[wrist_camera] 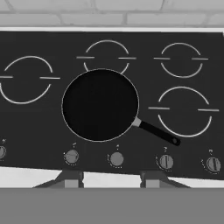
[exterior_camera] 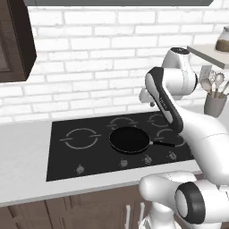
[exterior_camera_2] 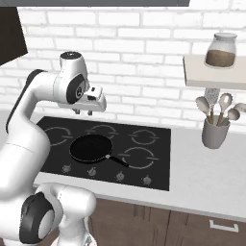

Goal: Turn off the front center burner of the stove.

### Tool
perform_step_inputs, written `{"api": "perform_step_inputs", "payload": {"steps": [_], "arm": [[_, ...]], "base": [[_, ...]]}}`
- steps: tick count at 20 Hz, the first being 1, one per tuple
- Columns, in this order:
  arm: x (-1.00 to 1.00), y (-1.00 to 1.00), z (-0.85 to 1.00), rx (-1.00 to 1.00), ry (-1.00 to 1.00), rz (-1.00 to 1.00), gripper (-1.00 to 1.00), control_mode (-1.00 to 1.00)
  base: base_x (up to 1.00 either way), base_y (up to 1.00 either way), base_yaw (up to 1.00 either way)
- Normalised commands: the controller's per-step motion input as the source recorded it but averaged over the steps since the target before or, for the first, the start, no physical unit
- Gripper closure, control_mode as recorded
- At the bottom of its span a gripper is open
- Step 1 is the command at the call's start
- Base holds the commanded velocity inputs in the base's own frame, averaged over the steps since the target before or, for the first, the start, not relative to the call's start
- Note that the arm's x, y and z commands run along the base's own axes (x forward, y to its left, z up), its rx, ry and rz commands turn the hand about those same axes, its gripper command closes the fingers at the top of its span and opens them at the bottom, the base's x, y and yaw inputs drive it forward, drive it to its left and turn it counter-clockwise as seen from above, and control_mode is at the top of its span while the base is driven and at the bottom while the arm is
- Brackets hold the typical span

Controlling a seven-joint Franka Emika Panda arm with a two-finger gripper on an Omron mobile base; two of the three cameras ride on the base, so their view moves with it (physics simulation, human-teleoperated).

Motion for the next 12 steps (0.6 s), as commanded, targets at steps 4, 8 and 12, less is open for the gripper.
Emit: {"api": "perform_step_inputs", "payload": {"steps": [4,8,12], "arm": [[-0.14,0.09,-0.06,-0.01,0.02,0.02,-1.0,-1.0],[-0.45,0.43,-0.1,-0.06,0.0,0.15,-1.0,-1.0],[-0.47,0.76,-0.21,-0.07,0.01,0.24,-1.0,-1.0]], "base": [[0.0,0.0,0.0],[0.0,0.0,0.0],[0.0,0.0,0.0]]}}
